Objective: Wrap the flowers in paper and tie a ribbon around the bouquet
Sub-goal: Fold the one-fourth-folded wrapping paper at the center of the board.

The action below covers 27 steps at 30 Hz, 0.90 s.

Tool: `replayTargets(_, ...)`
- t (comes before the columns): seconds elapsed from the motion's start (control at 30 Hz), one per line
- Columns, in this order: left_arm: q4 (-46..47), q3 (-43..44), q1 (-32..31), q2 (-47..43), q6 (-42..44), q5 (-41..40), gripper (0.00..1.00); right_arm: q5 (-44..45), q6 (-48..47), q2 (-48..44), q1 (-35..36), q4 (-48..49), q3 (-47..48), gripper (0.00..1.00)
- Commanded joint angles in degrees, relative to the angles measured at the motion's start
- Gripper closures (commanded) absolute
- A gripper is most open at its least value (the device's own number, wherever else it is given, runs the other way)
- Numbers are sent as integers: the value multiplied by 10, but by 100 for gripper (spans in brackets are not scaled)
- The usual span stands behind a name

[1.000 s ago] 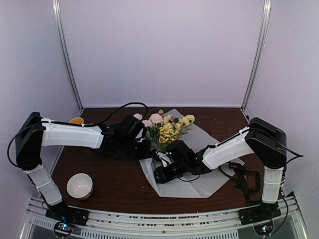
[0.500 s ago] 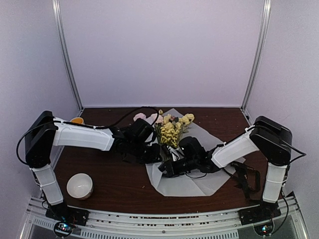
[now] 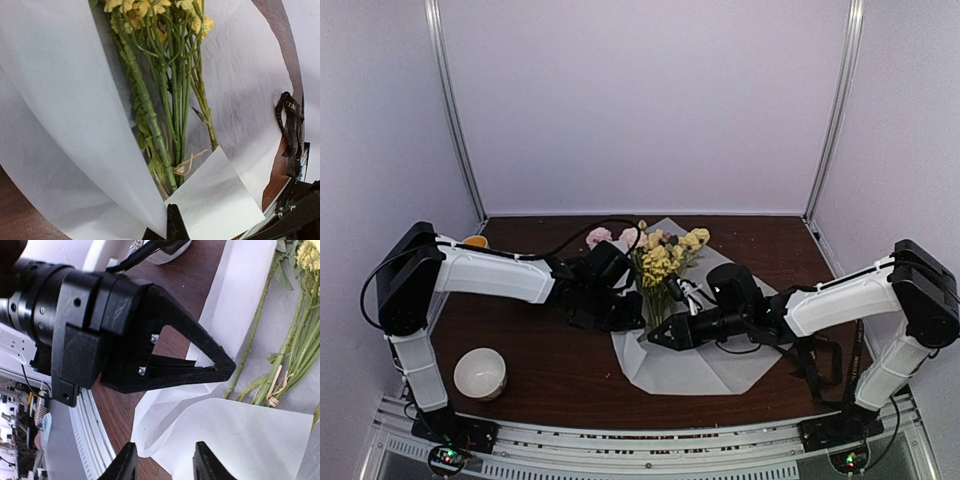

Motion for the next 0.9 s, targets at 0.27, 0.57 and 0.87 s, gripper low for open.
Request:
replayTargets(0.27,3,23,3,3,17,6,100,-11,-226,52,46,-211,138,42)
replayTargets(0.57,5,21,3,3,20,8,100,-25,-221,96,48,-227,163,73)
replayTargets(0.87,-22,18,4,-25,61,-29,65,28,-157,53,37,-181,89,100)
